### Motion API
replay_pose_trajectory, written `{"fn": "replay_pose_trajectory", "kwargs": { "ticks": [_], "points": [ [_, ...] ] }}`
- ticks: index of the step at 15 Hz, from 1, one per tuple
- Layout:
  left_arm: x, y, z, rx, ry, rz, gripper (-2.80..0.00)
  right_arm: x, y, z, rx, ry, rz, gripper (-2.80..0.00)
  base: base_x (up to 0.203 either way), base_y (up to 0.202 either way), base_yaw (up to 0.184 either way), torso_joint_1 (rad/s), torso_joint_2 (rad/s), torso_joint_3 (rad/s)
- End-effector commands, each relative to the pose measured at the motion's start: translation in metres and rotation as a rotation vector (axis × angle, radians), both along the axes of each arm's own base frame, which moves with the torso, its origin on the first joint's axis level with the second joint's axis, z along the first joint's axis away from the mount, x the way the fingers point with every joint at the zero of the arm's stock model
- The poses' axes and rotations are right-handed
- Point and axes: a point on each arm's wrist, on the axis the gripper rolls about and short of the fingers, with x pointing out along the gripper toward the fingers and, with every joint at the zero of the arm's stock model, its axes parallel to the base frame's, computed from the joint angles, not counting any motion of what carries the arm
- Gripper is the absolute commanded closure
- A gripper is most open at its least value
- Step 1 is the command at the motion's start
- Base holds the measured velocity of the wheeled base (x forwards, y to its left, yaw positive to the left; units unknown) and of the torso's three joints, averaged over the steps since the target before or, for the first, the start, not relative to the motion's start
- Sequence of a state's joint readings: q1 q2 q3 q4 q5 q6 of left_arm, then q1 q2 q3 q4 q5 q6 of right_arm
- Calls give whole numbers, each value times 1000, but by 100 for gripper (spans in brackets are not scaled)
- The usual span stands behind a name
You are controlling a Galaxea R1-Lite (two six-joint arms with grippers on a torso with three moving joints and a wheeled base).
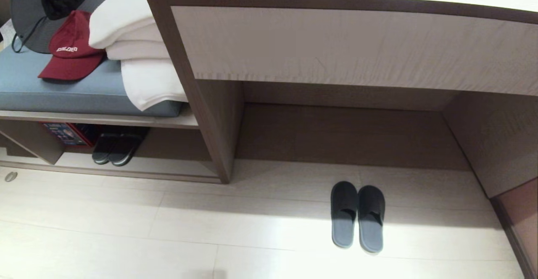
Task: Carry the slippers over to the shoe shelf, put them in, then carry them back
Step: Pick up the slippers on the floor
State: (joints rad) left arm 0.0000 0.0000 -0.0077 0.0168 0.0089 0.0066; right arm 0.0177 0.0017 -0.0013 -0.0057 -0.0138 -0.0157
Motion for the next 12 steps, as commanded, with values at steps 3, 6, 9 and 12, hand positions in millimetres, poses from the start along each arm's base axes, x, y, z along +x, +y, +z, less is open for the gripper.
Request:
{"fn": "replay_pose_trajectory", "kwargs": {
  "ticks": [3,6,9,12],
  "points": [
    [0,0,0,0,0,0,0,0,0,0,2,1,1,0,0,0,0,3,0,-197],
    [0,0,0,0,3,0,0,0,0,0,2,2,1,0,0,0,0,-1,1,-196],
    [1,0,0,1,8,0,0,0,0,0,2,-1,-1,0,0,0,0,5,3,-199],
    [3,0,1,0,34,0,0,0,0,0,2,-1,-1,0,0,0,0,3,3,-200]
  ]
}}
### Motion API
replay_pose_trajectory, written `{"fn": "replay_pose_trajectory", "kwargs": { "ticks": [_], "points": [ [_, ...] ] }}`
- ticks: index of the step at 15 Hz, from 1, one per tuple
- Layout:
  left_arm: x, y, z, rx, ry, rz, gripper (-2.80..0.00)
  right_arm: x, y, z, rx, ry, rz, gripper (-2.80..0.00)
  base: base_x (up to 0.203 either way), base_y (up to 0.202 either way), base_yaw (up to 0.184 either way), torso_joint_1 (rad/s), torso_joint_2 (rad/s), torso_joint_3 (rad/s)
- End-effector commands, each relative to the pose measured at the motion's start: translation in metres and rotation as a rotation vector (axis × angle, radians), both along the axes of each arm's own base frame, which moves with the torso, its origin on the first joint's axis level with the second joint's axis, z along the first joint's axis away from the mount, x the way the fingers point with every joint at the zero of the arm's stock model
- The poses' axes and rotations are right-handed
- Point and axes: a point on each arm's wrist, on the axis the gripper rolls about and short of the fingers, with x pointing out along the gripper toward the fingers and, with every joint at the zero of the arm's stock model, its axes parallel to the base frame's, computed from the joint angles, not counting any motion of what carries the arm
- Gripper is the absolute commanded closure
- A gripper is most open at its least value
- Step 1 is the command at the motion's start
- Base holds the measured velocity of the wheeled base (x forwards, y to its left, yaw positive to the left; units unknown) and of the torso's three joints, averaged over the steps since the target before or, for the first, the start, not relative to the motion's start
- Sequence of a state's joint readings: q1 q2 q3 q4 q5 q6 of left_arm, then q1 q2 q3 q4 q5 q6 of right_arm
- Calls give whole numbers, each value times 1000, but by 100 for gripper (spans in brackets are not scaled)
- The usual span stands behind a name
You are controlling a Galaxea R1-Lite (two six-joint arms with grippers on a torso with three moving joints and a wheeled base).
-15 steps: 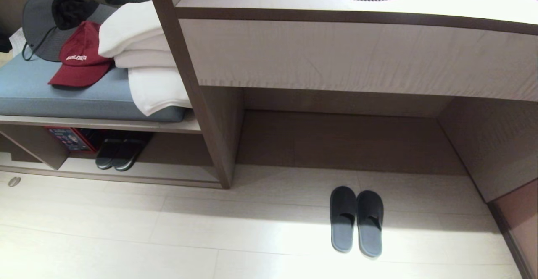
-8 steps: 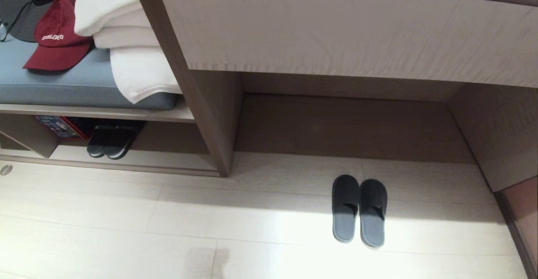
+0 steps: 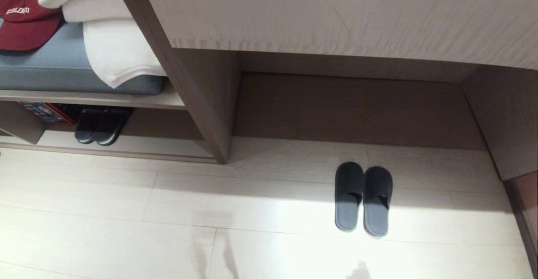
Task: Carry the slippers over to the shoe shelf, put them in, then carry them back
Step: Pick up the slippers on the floor
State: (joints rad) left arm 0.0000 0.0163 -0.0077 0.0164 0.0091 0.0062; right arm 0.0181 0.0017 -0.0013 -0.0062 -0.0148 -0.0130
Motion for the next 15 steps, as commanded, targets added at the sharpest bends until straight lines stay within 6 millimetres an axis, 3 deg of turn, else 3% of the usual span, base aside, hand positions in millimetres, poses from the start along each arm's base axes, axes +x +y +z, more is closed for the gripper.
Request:
{"fn": "replay_pose_trajectory", "kwargs": {
  "ticks": [1,15],
  "points": [
    [2,0,0,0,24,0,0,0,0,0,-1,0,0,0,0,0,0,6,7,-203],
    [-1,0,0,-9,-16,2,0,0,0,0,-1,0,0,0,0,0,0,2,3,-198]
  ]
}}
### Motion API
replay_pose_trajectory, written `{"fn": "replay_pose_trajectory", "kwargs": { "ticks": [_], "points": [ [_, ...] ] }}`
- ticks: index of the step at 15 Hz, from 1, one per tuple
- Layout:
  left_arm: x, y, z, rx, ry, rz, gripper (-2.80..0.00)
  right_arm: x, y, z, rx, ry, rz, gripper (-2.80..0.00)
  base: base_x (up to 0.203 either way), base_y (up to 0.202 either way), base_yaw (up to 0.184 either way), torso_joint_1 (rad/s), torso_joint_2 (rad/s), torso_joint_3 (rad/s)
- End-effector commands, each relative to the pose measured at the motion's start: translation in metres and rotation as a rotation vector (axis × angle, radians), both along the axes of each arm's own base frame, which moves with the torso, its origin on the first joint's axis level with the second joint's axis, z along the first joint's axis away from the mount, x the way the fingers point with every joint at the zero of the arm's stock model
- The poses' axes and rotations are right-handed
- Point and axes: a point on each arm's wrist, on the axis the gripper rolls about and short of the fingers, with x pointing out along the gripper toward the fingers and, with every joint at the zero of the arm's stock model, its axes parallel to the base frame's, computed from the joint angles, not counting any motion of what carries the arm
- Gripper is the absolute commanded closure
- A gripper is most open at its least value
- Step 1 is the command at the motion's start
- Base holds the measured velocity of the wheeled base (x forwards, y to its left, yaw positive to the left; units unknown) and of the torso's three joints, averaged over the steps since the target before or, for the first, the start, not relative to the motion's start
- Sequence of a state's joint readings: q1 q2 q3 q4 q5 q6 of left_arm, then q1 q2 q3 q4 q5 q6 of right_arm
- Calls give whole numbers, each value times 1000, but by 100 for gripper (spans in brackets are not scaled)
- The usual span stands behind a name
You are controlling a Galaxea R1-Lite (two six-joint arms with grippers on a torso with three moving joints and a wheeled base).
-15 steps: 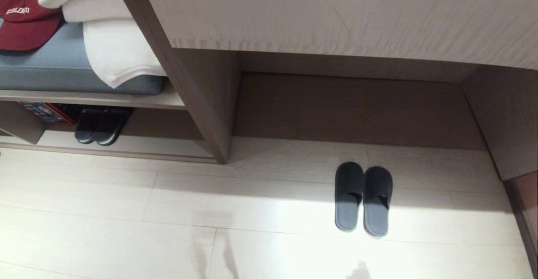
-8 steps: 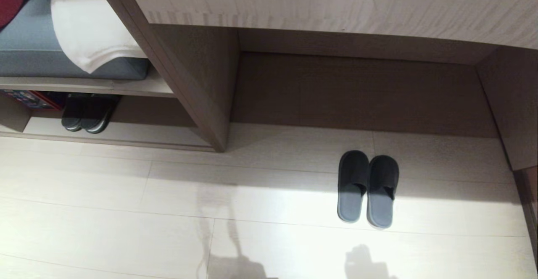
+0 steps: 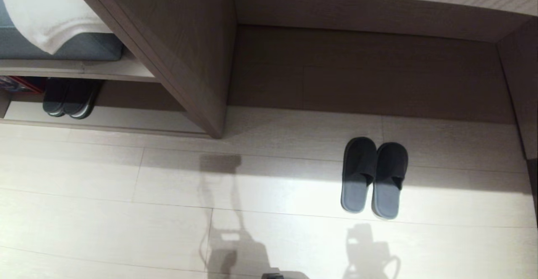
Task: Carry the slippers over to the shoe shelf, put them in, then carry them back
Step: Pick up the slippers on the floor
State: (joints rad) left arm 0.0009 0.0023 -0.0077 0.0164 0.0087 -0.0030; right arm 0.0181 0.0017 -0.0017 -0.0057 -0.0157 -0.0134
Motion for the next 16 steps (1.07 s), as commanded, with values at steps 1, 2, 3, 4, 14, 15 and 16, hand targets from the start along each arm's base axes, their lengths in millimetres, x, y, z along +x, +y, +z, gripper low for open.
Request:
{"fn": "replay_pose_trajectory", "kwargs": {
  "ticks": [1,2,3,4,14,15,16],
  "points": [
    [0,0,0,0,-2,1,0,0,0,0,0,0,1,0,0,0,0,4,7,-207],
    [0,0,0,0,-2,1,0,0,0,0,0,1,1,0,0,0,0,3,2,-197],
    [0,0,0,0,-2,1,0,0,0,0,0,1,0,0,0,0,0,5,-4,-196],
    [0,0,0,0,-2,0,0,0,0,0,0,1,-1,0,0,0,0,3,-6,-189],
    [0,0,0,-2,-3,1,0,0,0,0,1,3,1,0,0,0,0,4,4,-197],
    [0,0,0,-2,-3,0,0,0,0,0,1,3,1,0,0,0,0,-2,-6,-210],
    [0,0,0,-2,-3,0,0,0,0,0,1,3,1,0,0,0,0,4,-2,-198]
  ]
}}
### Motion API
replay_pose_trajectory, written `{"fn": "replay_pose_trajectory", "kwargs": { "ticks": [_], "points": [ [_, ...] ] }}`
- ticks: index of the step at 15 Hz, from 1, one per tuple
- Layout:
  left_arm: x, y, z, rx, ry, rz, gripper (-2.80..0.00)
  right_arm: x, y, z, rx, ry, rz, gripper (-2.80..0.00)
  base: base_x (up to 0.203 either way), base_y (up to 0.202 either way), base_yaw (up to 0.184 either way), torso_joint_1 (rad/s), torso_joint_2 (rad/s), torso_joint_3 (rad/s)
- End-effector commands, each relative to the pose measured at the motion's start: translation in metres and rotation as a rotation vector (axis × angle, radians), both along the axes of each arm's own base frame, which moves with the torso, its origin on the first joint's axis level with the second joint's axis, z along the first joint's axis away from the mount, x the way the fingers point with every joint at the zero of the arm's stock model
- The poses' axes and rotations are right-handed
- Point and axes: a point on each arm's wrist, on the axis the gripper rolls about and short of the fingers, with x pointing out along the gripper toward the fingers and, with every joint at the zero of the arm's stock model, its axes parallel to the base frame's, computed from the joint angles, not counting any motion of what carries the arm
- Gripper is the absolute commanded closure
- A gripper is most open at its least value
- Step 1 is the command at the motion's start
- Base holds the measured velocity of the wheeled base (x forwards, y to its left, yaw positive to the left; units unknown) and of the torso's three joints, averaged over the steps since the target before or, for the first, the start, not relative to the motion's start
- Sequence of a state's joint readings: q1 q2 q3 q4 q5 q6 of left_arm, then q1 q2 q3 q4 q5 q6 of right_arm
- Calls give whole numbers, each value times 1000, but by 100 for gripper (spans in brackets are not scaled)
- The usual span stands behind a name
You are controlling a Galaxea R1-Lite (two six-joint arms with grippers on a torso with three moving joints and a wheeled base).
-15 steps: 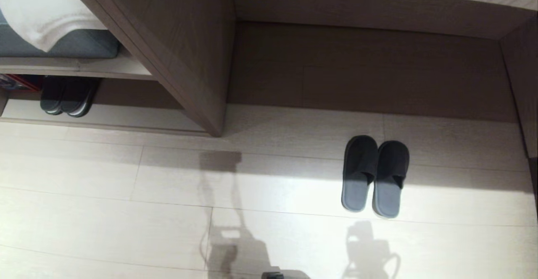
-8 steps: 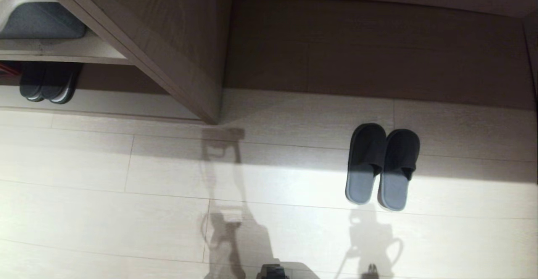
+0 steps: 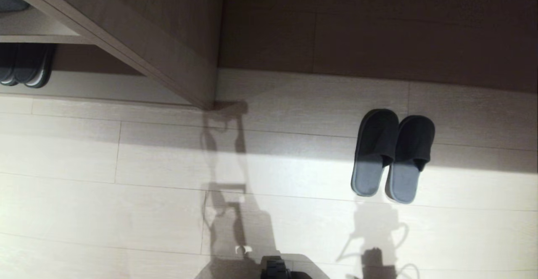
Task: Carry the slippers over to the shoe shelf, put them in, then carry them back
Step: Pick up the slippers on the floor
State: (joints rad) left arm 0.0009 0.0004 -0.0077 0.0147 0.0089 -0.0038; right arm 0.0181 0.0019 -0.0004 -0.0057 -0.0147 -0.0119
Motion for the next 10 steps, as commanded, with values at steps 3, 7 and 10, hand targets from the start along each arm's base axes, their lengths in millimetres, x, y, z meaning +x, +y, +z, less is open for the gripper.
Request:
{"fn": "replay_pose_trajectory", "kwargs": {
  "ticks": [3,7,10],
  "points": [
    [0,0,0,-1,2,1,0,0,0,0,1,1,0,0,0,0,0,5,3,-201],
    [0,0,0,-2,0,1,0,0,0,0,-2,1,1,0,0,0,0,1,1,-197],
    [0,0,0,-1,0,1,0,0,0,0,-5,1,1,0,0,0,0,1,3,-200]
  ]
}}
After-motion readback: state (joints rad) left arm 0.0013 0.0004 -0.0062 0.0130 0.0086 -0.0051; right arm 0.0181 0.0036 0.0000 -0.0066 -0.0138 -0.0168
